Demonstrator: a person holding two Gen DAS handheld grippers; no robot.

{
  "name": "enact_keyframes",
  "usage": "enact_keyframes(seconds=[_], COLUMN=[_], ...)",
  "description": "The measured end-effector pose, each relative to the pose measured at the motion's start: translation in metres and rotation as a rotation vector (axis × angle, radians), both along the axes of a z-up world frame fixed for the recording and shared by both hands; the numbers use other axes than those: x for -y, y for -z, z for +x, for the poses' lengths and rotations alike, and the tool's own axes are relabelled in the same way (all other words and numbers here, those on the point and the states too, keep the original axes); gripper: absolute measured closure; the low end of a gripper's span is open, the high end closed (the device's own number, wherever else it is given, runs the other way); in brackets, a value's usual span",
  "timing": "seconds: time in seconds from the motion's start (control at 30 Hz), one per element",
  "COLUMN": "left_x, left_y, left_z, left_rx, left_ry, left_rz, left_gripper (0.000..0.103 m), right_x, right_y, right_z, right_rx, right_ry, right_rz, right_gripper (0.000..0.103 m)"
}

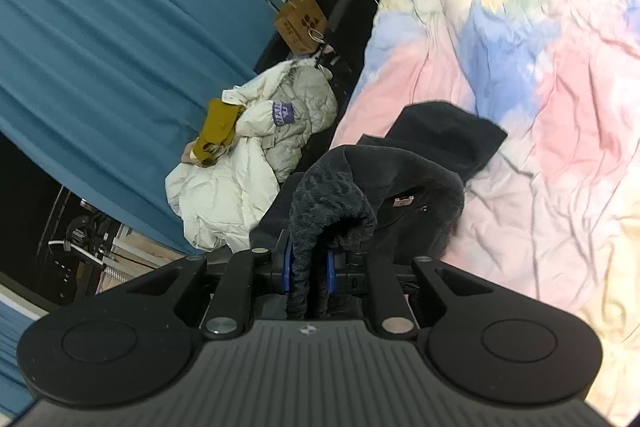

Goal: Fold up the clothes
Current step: 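Lift the trousers by the cuffs and lay them flat across the duvet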

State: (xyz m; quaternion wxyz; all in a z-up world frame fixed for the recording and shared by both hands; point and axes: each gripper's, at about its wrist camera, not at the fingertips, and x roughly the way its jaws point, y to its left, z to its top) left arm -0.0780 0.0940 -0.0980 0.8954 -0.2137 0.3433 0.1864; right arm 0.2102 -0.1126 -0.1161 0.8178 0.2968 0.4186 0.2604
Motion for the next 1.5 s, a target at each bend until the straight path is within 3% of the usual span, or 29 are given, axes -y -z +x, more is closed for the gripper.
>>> enact_keyframes(seconds=[0.23,0.53,0.67,0.8,1.1,1.5], left_x=[0.052,0.182,0.231,0.277,0.385,0.593], left_y=[-0.005,-0.012,-0.016,-0.014,-0.01,0.012], left_z=[-0.055,-0.106,-0.115,-0.12,-0.135,-0.124], left_rx=[-0.004,0.007,0.0,-0.007,-0.03,-0.064], left_ry=[-0.044,-0.144,-0.13,-0.057,0.043,-0.005], left_rz=[-0.021,0.034,0.02,0.002,-0.001,0.039], left_gripper=[0.095,0.095,0.095,0.096,0.095,0.095], right_x=[0.029,0.107,0.149,0.192,0.291,0.438], right_y=[-0.021,-0.033,-0.039,-0.041,-0.028,-0.008], right_z=[-0.029,-0.05,-0.06,-0.069,-0.076,-0.047], right_rx=[0.058,0.1,0.103,0.113,0.091,0.129], right_ry=[-0.078,-0.208,-0.225,-0.192,-0.149,-0.26], right_rz=[-0.026,0.011,-0.003,-0.02,-0.041,0.013], right_gripper=[0.087,0.087,0.087,0.087,0.088,0.088])
